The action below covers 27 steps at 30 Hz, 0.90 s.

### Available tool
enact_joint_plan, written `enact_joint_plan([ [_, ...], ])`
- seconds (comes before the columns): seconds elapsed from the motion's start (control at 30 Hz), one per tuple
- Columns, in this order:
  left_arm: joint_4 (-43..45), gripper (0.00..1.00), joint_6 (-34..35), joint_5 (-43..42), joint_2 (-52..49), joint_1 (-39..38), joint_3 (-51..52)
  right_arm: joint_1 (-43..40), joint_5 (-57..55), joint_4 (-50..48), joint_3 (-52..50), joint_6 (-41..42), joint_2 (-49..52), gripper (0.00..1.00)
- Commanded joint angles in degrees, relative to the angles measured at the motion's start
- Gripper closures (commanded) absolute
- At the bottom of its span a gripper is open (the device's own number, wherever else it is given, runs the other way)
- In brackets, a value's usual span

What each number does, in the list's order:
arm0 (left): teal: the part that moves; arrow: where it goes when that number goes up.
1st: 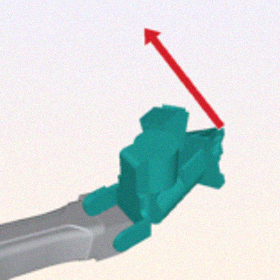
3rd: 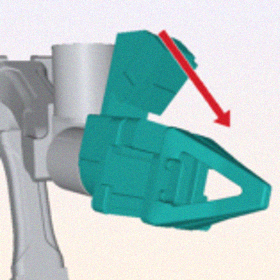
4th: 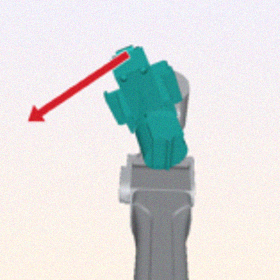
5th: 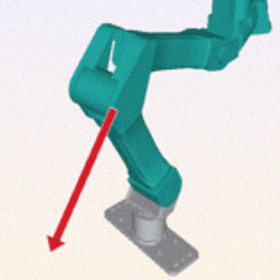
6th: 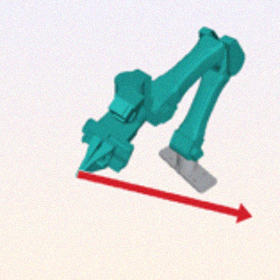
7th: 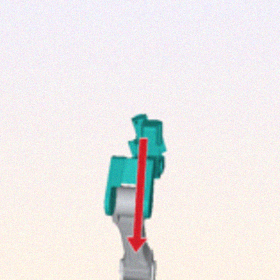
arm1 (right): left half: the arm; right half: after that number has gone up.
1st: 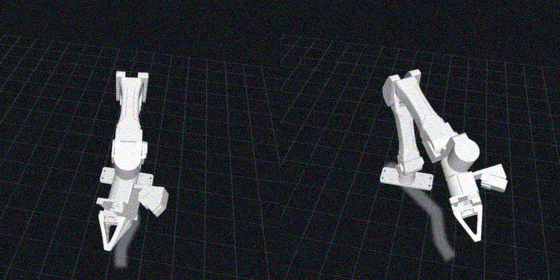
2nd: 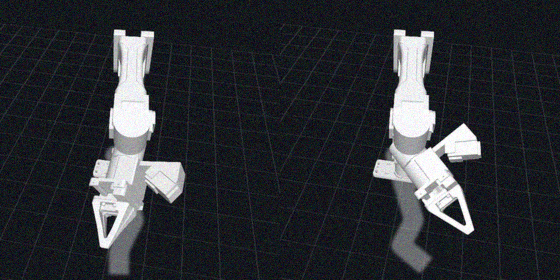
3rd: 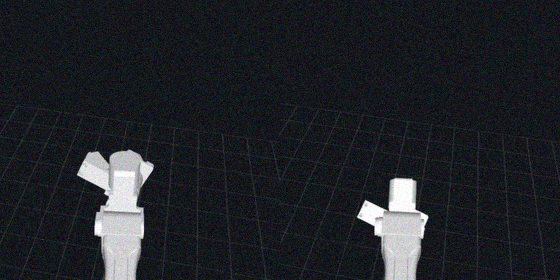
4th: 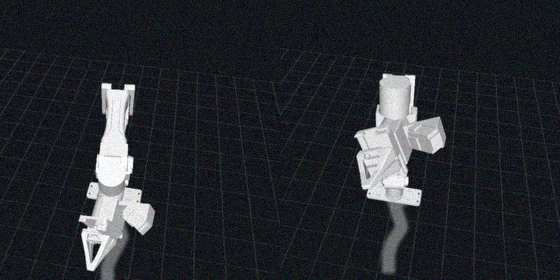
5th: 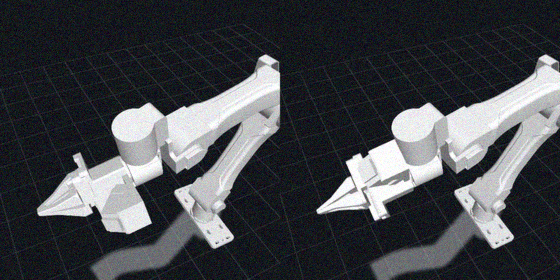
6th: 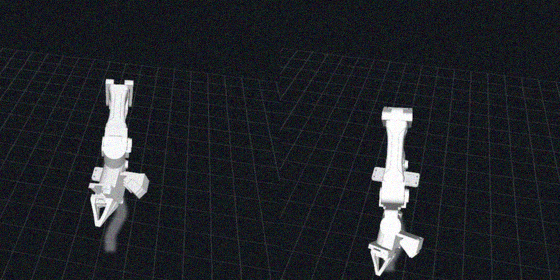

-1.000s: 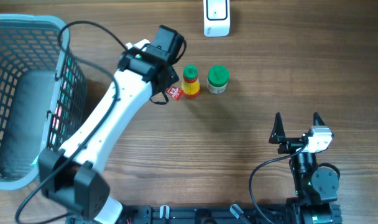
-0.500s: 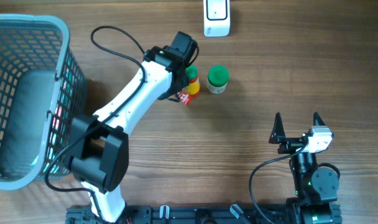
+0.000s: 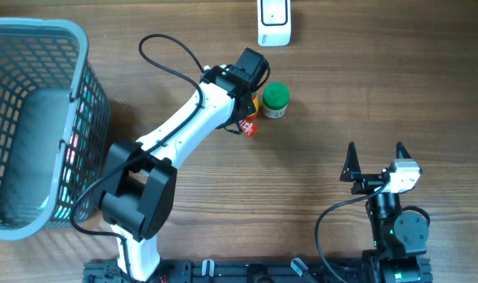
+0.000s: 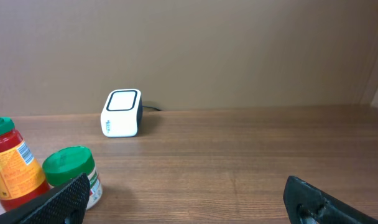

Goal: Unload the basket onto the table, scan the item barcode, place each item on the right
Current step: 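Carry the red stick with the left gripper to the scanner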

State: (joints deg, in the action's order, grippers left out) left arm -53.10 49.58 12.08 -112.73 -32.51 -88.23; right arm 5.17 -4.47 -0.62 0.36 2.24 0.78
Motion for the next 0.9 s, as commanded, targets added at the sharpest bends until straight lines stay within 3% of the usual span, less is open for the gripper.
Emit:
enact_joint_plan([
  [0.0,-0.5,0.96,-0.8,-0.1,-1.1,0.0,0.3,0.2,0.7,-0.1,-0.1,-0.6,-0.3,0.00],
  [0.17,-2.6,0.92,-0.8,0.0,-1.1,0.0,0.3,0.2,0.7,-0.1,-0.1,-0.6,-0.3,0.00],
  [0.43,-5.4,0.96,-0.7,0.0,-1.1,0.1,1.0,0.2,0.7,-0.1,-0.1,-0.7,-0.3,0.00],
  [0.77,4.2,0.96,3.8,-0.1,-1.1,0.1,10.4,0.2,0.7,-0.1,-0.1,-0.7,-0.3,0.00],
  [0.87,5.3,0.81,3.8,-0.1,-1.1,0.1,10.3,0.2,0.7,-0.1,-0.1,-0.7,-0.3,0.00],
])
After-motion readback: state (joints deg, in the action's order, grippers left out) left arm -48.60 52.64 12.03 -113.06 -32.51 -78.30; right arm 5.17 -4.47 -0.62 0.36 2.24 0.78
